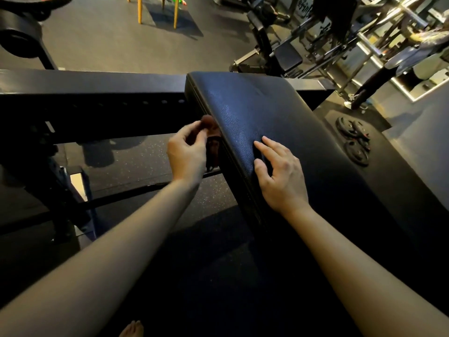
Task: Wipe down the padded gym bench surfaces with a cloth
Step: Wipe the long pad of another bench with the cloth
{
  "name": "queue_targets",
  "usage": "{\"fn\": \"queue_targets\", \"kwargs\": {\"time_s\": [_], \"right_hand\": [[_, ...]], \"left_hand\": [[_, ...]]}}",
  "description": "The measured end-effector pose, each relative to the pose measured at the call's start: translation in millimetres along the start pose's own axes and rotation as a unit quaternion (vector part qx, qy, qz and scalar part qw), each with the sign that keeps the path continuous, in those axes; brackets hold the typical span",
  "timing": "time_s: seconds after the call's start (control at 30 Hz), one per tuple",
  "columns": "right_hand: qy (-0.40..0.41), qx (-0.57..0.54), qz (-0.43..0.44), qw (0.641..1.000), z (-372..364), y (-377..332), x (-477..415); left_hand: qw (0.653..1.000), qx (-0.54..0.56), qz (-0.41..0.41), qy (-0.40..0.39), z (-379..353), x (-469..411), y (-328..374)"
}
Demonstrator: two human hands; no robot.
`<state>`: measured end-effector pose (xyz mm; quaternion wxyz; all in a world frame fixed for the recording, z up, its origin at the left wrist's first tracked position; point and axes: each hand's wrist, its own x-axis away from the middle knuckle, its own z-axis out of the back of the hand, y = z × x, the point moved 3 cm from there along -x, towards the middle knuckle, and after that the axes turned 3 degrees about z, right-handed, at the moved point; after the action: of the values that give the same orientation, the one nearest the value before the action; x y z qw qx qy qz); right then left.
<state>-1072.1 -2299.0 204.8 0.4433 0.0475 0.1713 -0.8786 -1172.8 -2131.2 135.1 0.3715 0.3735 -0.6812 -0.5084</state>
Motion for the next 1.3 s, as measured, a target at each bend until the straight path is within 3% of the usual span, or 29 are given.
{"fn": "queue_targets", "kwargs": {"time_s": [0.27, 0.43, 0.57, 0.77, 0.97, 1.03, 1.2, 1.3], "right_hand": [[0.006, -0.004, 0.005, 1.000, 0, 1, 0], [0.005, 0.002, 0.006, 1.000, 0, 2, 0], [0.009, 0.000, 0.005, 1.000, 0, 0, 0], [0.007, 0.003, 0.003, 1.000, 0, 0, 0], [0.007, -0.005, 0.007, 1.000, 0, 0, 0], [0.010, -0.004, 0.009, 1.000, -1, 1, -1], [0.011, 0.001, 0.009, 1.000, -1, 0, 1], [0.011, 0.001, 0.008, 1.000, 0, 0, 1]], "left_hand": [[0.997, -0.021, -0.063, -0.042, -2, 39, 4], [0.995, 0.016, 0.005, 0.102, 9, -48, 17], [0.998, -0.004, 0.029, 0.058, 1, -56, 7], [0.997, 0.024, 0.018, -0.066, 4, 23, -13], [0.996, 0.009, 0.032, 0.088, -4, -55, 2], [0.996, -0.005, 0.030, 0.088, -5, -47, -3], [0.998, -0.024, 0.018, -0.058, 3, 28, -21], [0.999, -0.039, 0.011, 0.019, -2, -3, -11]]}}
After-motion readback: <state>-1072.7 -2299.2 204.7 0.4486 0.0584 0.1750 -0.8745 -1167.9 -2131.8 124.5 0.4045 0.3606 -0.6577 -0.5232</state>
